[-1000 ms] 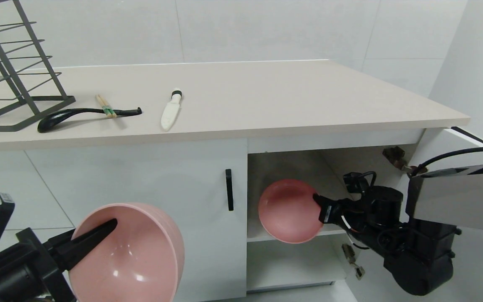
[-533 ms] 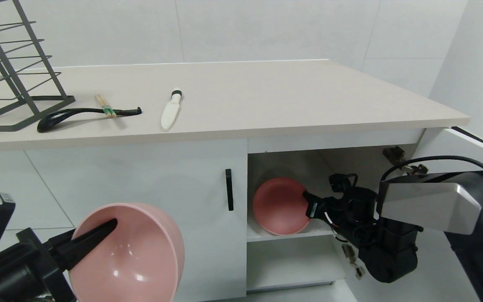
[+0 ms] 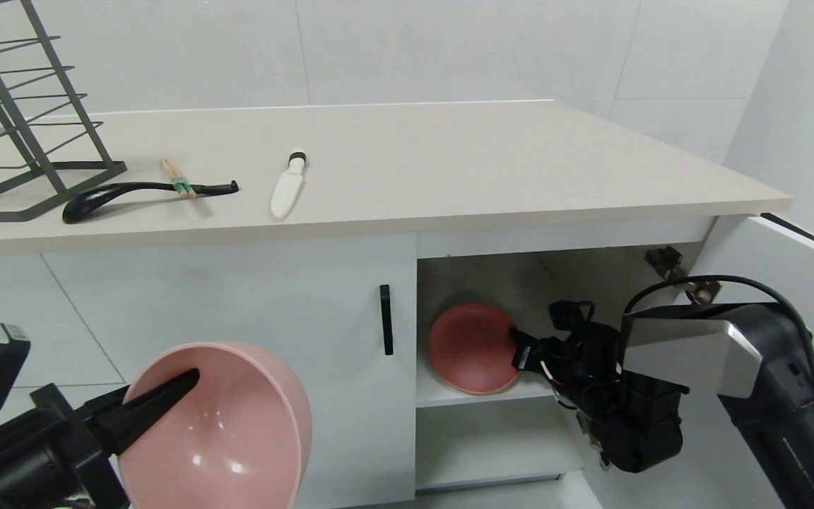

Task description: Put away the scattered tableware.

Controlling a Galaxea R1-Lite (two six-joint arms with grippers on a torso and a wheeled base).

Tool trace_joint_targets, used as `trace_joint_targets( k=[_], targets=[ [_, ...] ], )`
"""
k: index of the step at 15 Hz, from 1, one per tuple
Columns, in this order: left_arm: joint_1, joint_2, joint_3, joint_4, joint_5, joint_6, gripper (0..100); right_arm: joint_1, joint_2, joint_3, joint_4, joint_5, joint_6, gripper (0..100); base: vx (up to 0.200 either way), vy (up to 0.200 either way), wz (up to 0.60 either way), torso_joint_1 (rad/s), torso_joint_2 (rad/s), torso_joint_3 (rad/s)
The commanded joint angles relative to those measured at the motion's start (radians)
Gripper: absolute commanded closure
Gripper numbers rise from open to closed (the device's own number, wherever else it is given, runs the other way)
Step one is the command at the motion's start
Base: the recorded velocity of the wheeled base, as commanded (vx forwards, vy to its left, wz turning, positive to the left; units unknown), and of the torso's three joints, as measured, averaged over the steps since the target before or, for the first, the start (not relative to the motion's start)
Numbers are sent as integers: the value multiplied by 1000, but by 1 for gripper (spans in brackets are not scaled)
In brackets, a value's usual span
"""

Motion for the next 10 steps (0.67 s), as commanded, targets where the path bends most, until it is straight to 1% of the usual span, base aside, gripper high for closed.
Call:
trace_joint_targets(
  k=[1,4,5,7,8,10],
  targets=[
    [0,3,0,0,0,0,100,-4,14,-21,-1,0,1,100,0,0,0,0,0,0],
    [0,3,0,0,0,0,100,-1,23,-50,-1,1,7,100,0,0,0,0,0,0],
    [0,3,0,0,0,0,100,2,31,-79,-1,1,21,100,0,0,0,0,0,0],
    [0,3,0,0,0,0,100,-1,31,-120,40,1,26,100,0,0,0,0,0,0],
    [0,3,0,0,0,0,100,-2,31,-148,65,0,26,0,0,0,0,0,0,0],
    [0,3,0,0,0,0,100,-10,31,-171,96,-8,26,0,0,0,0,0,0,0]
  ],
)
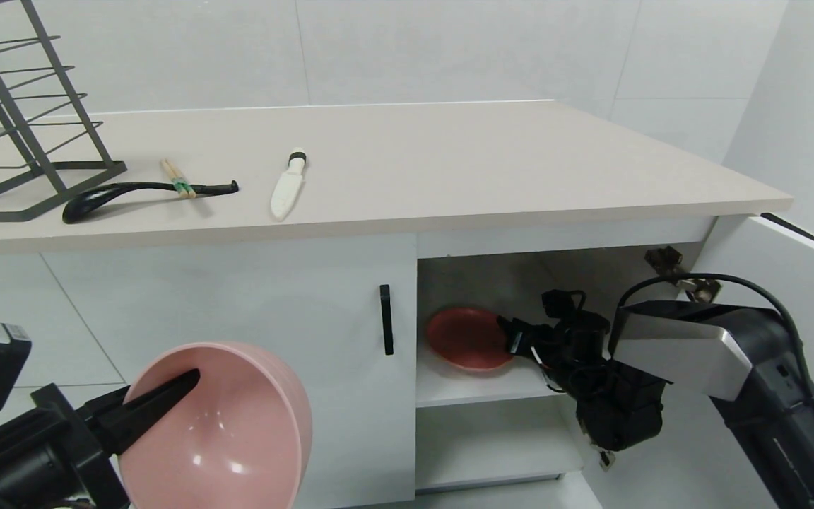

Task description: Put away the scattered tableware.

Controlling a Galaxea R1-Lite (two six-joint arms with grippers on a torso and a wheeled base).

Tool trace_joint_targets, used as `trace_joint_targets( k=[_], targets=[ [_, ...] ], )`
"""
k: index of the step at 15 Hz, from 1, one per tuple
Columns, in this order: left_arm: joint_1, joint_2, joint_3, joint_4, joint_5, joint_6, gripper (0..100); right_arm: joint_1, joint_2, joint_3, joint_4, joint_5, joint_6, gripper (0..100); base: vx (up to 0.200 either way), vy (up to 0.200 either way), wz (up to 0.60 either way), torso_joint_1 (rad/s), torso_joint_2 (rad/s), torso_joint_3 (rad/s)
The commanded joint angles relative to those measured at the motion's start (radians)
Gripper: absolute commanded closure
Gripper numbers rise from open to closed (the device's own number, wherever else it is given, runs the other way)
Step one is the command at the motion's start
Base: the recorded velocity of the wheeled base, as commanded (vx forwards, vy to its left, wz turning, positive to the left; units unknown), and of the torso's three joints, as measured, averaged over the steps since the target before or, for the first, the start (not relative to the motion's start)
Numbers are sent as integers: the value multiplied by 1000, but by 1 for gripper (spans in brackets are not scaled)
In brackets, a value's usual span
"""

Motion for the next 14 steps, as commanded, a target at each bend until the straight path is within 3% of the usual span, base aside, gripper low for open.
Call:
trace_joint_targets(
  k=[1,4,8,9,10,11,12,14],
  targets=[
    [0,2,0,0,0,0,100,-5,-1,-16,-1,-1,0,0,0,0,0,0,0,0],
    [3,3,0,0,0,-2,100,1,-23,47,-79,-15,-12,0,0,0,0,0,0,0],
    [-2,8,0,-7,0,18,100,67,-290,412,-93,-49,-121,0,0,0,0,0,0,0],
    [-32,15,-36,0,0,72,100,107,-446,584,-93,-52,-129,0,0,0,0,0,0,0],
    [-79,29,-62,3,2,113,100,137,-538,676,-93,-54,-131,0,0,0,0,0,0,0],
    [-79,29,-62,3,2,113,100,137,-538,676,-93,-54,-131,0,0,0,0,0,0,0],
    [-186,75,-92,3,14,161,100,188,-650,797,-93,-61,-150,0,0,0,0,0,0,0],
    [-258,146,-120,0,46,181,100,223,-722,893,-93,-121,-181,0,0,0,0,0,0,0]
  ],
)
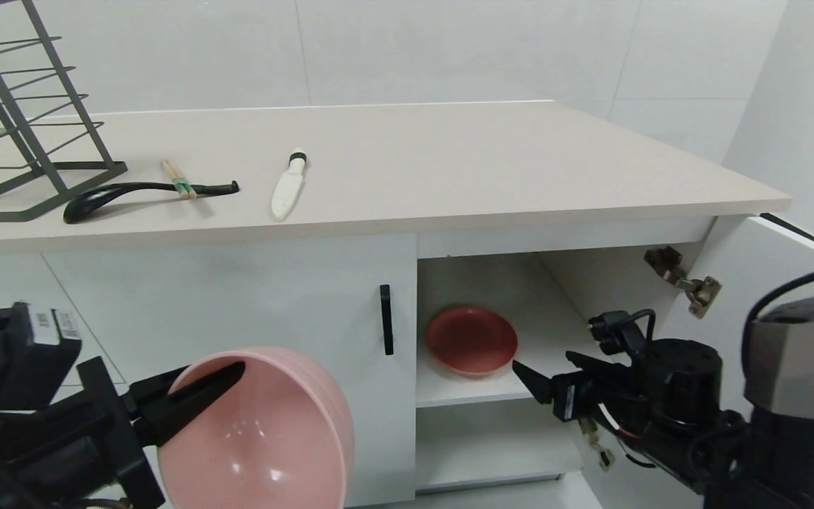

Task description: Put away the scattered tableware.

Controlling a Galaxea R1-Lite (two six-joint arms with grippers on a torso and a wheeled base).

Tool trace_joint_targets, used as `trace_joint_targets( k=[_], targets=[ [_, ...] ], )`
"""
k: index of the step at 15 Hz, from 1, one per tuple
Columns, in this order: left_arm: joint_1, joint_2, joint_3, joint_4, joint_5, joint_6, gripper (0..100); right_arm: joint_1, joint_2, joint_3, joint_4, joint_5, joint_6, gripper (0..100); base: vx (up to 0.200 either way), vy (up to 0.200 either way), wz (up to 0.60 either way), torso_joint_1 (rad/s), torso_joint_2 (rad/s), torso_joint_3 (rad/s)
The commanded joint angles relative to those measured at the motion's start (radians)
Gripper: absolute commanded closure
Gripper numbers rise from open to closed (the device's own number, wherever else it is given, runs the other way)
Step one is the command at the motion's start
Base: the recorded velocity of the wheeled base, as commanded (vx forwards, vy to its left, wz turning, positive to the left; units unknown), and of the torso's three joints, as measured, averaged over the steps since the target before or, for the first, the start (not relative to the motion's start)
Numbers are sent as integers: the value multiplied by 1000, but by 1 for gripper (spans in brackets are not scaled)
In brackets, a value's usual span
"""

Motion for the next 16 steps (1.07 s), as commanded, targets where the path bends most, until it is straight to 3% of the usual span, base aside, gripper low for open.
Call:
trace_joint_targets(
  k=[1,2,3,4,5,6,10,14,16],
  targets=[
    [-102,115,-51,-4,44,30,100,83,-195,153,-1,-37,-26,0,0,0,0,0,0,0],
    [-128,156,-82,-2,78,61,100,109,-221,186,-1,-37,-26,0,0,0,0,0,0,0],
    [-131,163,-85,-2,84,67,100,113,-225,187,-1,-37,-26,0,0,0,0,0,0,0],
    [-184,232,-123,-10,141,130,100,125,-250,193,-1,-39,-27,0,0,0,0,0,0,0],
    [-204,250,-136,-12,153,134,100,125,-250,195,-1,-39,-27,0,0,0,0,0,0,0],
    [-273,302,-160,-13,181,133,100,119,-262,209,-1,-40,-26,0,0,0,0,0,0,0],
    [-361,426,-229,-22,253,136,100,91,-291,210,-1,-40,-26,0,0,0,0,0,0,0],
    [-461,696,-317,-203,457,130,100,45,-328,209,-1,-40,-29,0,0,0,0,0,0,0],
    [-499,808,-364,-298,529,133,100,40,-331,207,-1,-40,-32,0,0,0,0,0,0,0]
  ],
)
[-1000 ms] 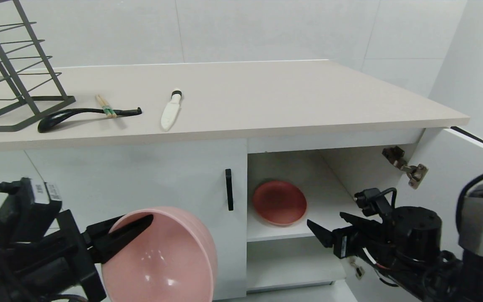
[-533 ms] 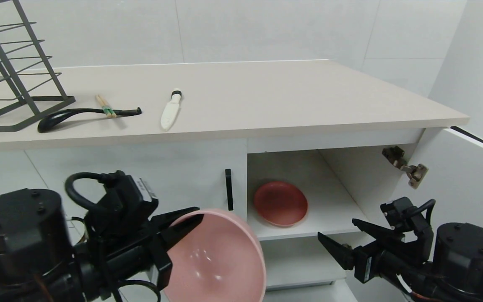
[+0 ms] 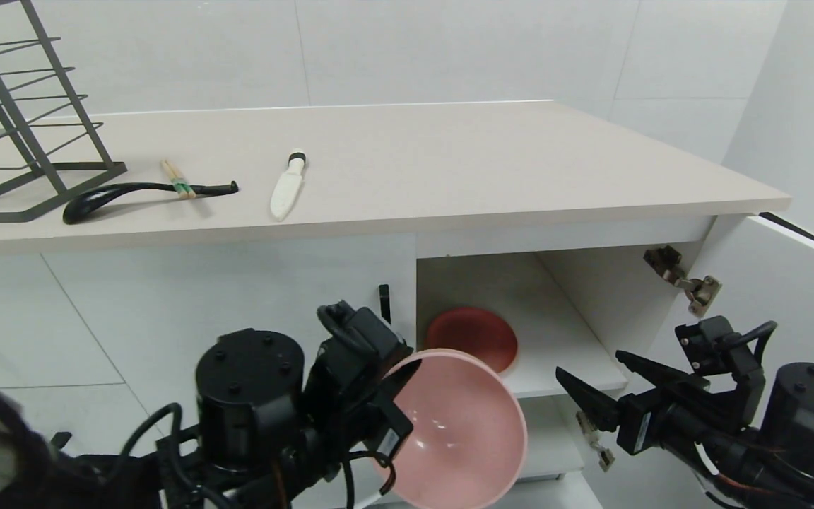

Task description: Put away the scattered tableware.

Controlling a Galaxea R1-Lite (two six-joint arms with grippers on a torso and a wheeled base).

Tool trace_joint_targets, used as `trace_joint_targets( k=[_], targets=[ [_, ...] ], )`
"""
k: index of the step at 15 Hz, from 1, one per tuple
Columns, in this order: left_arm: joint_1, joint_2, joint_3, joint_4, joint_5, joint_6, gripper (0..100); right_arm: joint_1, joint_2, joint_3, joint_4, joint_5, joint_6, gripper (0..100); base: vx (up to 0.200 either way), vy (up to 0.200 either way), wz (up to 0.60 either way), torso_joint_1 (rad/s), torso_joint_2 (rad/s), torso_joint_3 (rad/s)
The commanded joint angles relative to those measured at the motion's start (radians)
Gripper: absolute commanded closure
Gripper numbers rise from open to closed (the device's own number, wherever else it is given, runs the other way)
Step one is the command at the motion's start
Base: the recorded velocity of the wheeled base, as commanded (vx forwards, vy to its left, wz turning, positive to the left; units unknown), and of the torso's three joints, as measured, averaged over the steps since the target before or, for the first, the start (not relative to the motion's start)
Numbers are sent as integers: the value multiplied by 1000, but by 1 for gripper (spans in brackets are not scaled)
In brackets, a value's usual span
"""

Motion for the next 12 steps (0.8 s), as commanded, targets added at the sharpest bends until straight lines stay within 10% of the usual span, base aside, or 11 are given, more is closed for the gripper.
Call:
trace_joint_targets(
  k=[1,5,12],
  targets=[
    [-54,190,-67,-89,87,7,100,-9,-9,-3,-1,0,-2,0,0,0,0,0,0,0],
    [-52,357,-236,-169,243,4,100,-52,-35,-27,-1,-11,-7,0,0,0,0,0,0,0],
    [-55,472,-458,-175,271,-4,100,-43,-64,-21,-1,-31,-25,0,0,0,0,0,0,0]
  ],
)
